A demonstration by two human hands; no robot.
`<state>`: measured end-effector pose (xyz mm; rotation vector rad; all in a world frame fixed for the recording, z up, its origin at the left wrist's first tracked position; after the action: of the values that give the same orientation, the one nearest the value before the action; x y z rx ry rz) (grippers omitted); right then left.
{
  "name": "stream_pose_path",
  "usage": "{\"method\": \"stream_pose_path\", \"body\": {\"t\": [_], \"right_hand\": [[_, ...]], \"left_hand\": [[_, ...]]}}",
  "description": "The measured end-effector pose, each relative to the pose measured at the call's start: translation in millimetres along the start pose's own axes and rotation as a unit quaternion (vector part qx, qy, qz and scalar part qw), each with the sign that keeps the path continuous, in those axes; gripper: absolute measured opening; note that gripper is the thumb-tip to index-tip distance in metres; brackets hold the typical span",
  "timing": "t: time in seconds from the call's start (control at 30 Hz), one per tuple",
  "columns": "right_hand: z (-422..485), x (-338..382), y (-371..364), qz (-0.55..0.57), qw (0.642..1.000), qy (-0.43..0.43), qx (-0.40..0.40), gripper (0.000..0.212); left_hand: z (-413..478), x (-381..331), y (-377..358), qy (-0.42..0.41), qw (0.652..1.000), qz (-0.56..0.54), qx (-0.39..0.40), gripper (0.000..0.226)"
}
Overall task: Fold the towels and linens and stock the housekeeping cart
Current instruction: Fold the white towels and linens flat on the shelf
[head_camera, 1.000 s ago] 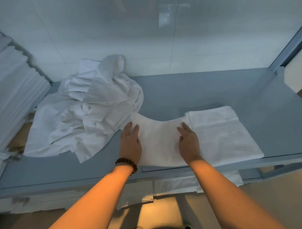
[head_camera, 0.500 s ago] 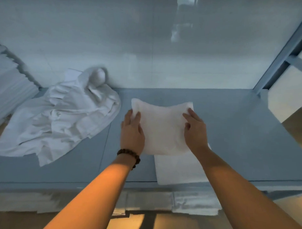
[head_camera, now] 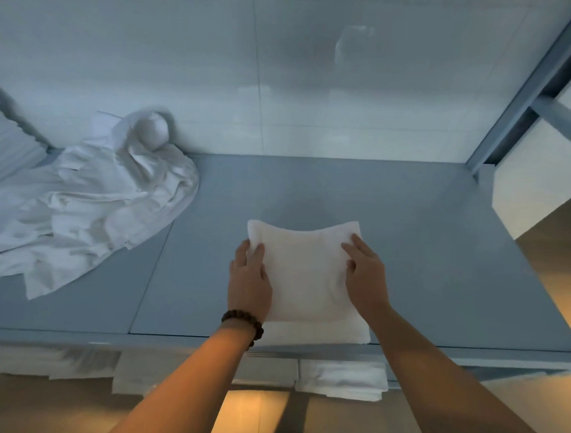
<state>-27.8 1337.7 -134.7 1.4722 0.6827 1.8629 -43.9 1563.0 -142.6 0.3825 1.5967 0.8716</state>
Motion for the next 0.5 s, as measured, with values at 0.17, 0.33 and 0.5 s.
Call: {"method": "stream_pose_path", "body": {"t": [0.17, 0.33, 0.5], "right_hand": [[-10.2, -15.9, -18.7, 0.003, 1.0, -0.018, 0.021, 0.038], [-10.5, -25.5, -27.5, -0.012, 1.0, -0.005, 0.026, 0.034], [-8.8, -29.0, -30.8, -0.052, 0.998, -0.011, 0.042, 0.037]], "left_hand": [[3.1, 19.0, -20.2, 0.039, 0.998, 0.035, 0.028, 0.045], [6.0, 29.1, -25.7, 0.05, 0.996, 0.065, 0.043, 0.047], [5.7, 27.3, -24.1, 0.047, 0.995, 0.078, 0.04, 0.048]]}}
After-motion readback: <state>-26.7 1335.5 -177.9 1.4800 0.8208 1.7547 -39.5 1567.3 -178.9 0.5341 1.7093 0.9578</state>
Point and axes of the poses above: each hand's wrist, its own z-axis towards the middle knuckle, its own y-axis out of the back of the hand, x = y × z, the point moved 6 cm from there along z, towards the middle knuckle, and after that the axes turned 11 degrees about y, right-handed, at the moved point
